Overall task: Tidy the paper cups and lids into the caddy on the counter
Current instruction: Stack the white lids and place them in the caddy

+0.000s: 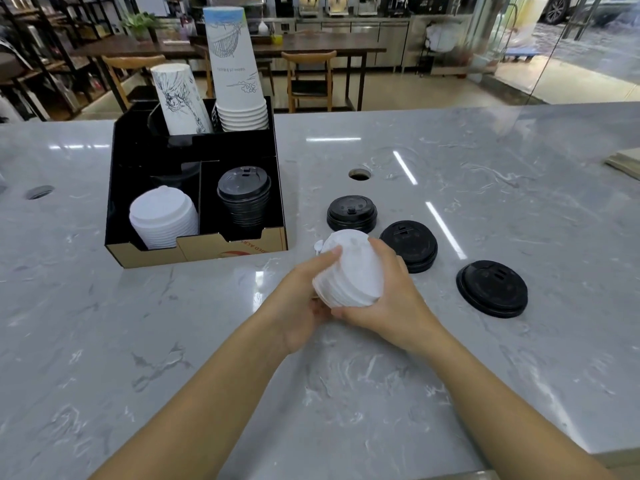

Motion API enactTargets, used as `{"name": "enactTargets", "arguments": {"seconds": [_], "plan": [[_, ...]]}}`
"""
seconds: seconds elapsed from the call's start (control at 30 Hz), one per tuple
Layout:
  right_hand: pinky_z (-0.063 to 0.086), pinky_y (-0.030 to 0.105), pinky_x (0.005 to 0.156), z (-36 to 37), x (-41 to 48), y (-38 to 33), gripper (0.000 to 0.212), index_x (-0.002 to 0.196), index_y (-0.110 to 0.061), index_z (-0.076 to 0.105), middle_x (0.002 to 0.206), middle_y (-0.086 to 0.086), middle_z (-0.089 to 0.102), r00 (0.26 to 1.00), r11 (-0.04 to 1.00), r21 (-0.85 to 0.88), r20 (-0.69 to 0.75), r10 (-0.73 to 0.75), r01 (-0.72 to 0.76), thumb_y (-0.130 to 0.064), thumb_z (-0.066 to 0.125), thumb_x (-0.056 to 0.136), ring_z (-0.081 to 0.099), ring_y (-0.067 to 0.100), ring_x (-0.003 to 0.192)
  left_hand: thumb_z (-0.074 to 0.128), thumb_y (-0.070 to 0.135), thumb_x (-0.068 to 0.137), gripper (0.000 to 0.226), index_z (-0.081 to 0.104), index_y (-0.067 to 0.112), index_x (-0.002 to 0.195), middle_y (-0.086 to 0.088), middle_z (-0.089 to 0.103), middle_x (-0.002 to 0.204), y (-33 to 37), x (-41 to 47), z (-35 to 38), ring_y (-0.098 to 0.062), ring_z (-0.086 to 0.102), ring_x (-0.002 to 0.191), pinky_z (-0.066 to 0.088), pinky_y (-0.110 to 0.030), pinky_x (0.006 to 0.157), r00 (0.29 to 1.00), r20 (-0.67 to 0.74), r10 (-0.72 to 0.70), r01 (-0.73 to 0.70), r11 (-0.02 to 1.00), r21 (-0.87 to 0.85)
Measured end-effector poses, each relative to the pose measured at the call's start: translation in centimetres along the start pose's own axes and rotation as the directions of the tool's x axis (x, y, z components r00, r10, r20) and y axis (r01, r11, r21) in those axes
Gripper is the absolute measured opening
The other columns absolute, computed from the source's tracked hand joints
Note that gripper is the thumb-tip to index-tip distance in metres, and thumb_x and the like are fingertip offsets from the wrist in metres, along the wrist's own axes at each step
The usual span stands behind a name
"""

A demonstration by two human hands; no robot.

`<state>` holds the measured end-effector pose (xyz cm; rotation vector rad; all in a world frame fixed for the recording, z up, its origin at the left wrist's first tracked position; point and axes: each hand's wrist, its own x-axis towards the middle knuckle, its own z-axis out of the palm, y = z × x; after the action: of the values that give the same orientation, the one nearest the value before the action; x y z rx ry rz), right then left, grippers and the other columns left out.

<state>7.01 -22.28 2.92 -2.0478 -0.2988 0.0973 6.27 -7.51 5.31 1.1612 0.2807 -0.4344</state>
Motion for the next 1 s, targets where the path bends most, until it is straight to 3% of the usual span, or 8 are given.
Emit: {"name": "enactTargets", "arguments": {"seconds": [0.07,0.17,0.23,0.37,0.6,0.77,0.87,1.0], "plan": [[0.033,0.016,0.084,0.0,0.3,0.0,0.098,0.132,-0.044,0.024,0.126,-0.011,0.032,1.000,0.999,0.037,-0.028,-0.011,0.012,-0.029,0.086,0.057,0.038,-0.005,0.108,0.047,0.048,0.090,0.047,0.065,0.011,0.114,-0.003,0.075,0.081,0.3,-0.3,0.2,-0.016,0.070,0.063,0.054,-0.025,0.055,0.993,0.106,-0.042,0.058,0.987,-0.148],[0.030,0.023,0.093,0.0,0.5,-0.2,0.104,0.135,-0.040,0.021,0.131,-0.009,0.029,1.000,1.000,0.027,0.011,-0.003,0.003,-0.027,0.088,0.056,0.033,0.007,0.118,0.037,0.052,0.093,0.055,0.064,0.011,0.119,-0.011,0.073,0.108,0.1,0.1,0.4,-0.026,0.070,0.094,0.058,-0.035,0.072,0.991,0.135,-0.014,0.049,0.965,-0.259],[0.032,0.021,0.092,-0.1,0.5,-0.3,0.105,0.132,-0.044,0.020,0.132,-0.011,0.026,0.999,0.999,0.034,0.053,-0.009,0.007,-0.031,0.088,0.053,0.032,0.008,0.121,0.037,0.048,0.096,0.051,0.065,0.008,0.113,-0.010,0.075,0.098,-0.1,0.4,0.6,-0.024,0.073,0.085,0.059,-0.031,0.065,0.993,0.116,0.005,0.030,0.953,-0.301],[0.036,0.016,0.089,-0.4,0.6,-0.6,0.089,0.127,-0.049,0.024,0.136,-0.015,0.030,0.997,0.987,0.160,0.075,-0.002,-0.010,-0.057,0.072,0.052,0.034,0.001,0.122,0.038,0.049,0.096,0.053,0.062,0.009,0.122,-0.013,0.070,0.115,0.0,1.0,0.0,-0.028,0.069,0.103,0.059,-0.043,0.081,0.995,0.097,0.009,0.014,0.970,-0.245],[0.039,0.025,0.089,-0.4,1.4,-1.2,0.068,0.108,-0.058,0.026,0.124,-0.007,0.035,1.000,0.997,0.074,0.027,0.000,-0.002,-0.042,0.078,0.067,0.042,0.010,0.113,0.059,0.048,0.082,0.060,0.057,0.008,0.127,-0.017,0.065,0.124,0.0,1.0,0.2,-0.029,0.064,0.112,0.056,-0.046,0.087,0.989,0.123,0.078,-0.057,0.985,-0.166],[0.042,0.032,0.097,-0.3,2.5,-1.2,0.082,0.126,-0.047,0.027,0.132,-0.008,0.033,0.998,1.000,-0.006,0.054,-0.012,0.012,-0.045,0.080,0.063,0.040,0.012,0.119,0.070,0.000,0.072,0.053,0.056,0.004,0.123,-0.021,0.068,0.115,0.0,2.3,0.2,-0.032,0.069,0.099,0.060,-0.036,0.069,0.985,-0.136,0.109,-0.117,0.992,-0.051],[0.028,0.032,0.108,-1.3,3.5,-0.7,0.097,0.139,-0.045,0.021,0.141,-0.015,0.031,0.986,0.998,-0.069,0.165,-0.002,0.013,-0.058,0.076,0.060,0.027,0.008,0.128,0.066,-0.001,0.074,0.045,0.060,0.006,0.118,-0.021,0.070,0.111,1.0,2.7,-0.2,-0.035,0.068,0.097,0.058,-0.039,0.071,0.961,-0.250,0.117,-0.137,0.989,-0.063],[0.036,0.011,0.088,-2.6,5.2,0.4,0.065,0.129,-0.028,0.045,0.124,-0.005,0.052,0.999,0.994,0.104,-0.042,-0.032,0.036,-0.042,0.073,0.072,0.048,0.003,0.112,0.067,0.005,0.077,0.039,0.061,0.004,0.115,-0.016,0.071,0.106,1.8,2.9,-1.2,-0.032,0.067,0.095,0.055,-0.042,0.080,0.901,-0.409,0.147,-0.190,0.980,-0.065]]}}
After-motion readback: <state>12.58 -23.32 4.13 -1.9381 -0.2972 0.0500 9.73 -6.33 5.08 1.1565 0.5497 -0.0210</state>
